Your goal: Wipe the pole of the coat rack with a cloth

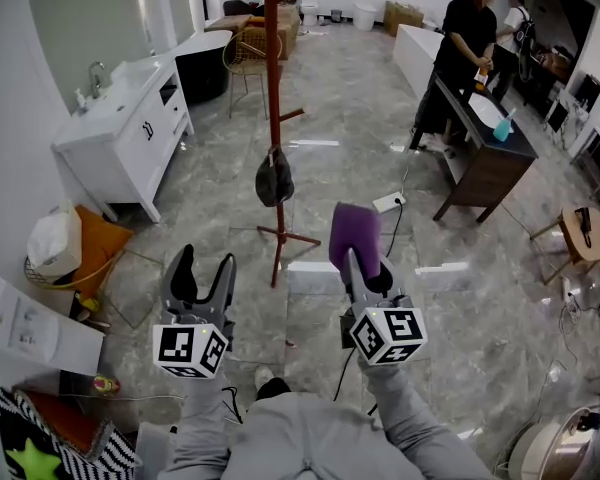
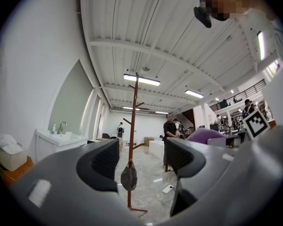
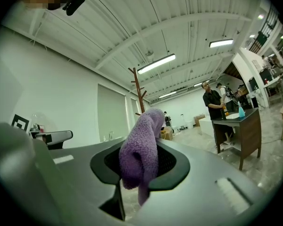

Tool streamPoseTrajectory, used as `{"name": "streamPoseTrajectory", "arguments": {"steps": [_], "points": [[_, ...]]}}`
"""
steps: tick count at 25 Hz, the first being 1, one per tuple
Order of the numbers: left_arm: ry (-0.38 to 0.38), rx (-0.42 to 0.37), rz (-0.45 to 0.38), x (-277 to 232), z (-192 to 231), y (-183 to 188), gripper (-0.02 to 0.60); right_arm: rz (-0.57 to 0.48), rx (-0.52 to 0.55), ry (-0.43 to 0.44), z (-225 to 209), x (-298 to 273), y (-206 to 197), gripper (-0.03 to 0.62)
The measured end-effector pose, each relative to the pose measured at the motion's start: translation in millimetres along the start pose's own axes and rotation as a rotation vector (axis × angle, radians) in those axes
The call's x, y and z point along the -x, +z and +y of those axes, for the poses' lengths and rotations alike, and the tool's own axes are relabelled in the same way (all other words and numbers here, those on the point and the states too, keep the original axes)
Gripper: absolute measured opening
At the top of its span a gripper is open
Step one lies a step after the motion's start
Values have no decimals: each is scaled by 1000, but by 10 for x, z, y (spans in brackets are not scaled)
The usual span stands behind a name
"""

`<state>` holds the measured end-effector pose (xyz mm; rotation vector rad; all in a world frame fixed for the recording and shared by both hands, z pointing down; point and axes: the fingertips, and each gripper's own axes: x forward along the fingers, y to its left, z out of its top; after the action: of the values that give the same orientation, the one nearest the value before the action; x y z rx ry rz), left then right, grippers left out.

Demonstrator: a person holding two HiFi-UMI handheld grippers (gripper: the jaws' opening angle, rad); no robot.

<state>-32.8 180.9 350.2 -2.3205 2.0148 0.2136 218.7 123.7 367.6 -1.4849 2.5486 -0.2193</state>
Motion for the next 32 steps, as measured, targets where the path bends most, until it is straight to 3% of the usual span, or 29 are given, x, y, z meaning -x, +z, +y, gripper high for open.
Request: {"name": "streamPoseTrajectory", "arguments": {"steps": [7, 22, 32], "points": [[-27, 5, -7, -577, 250, -103, 337, -8, 8, -4, -80, -546, -41, 86], [-214, 18, -5, -2255, 1133, -234, 337, -60, 45, -122, -81, -2247, -12, 86], [-242, 42, 9, -2795, 1445, -378, 337, -86, 119, -93, 7, -2963, 164, 86]]}}
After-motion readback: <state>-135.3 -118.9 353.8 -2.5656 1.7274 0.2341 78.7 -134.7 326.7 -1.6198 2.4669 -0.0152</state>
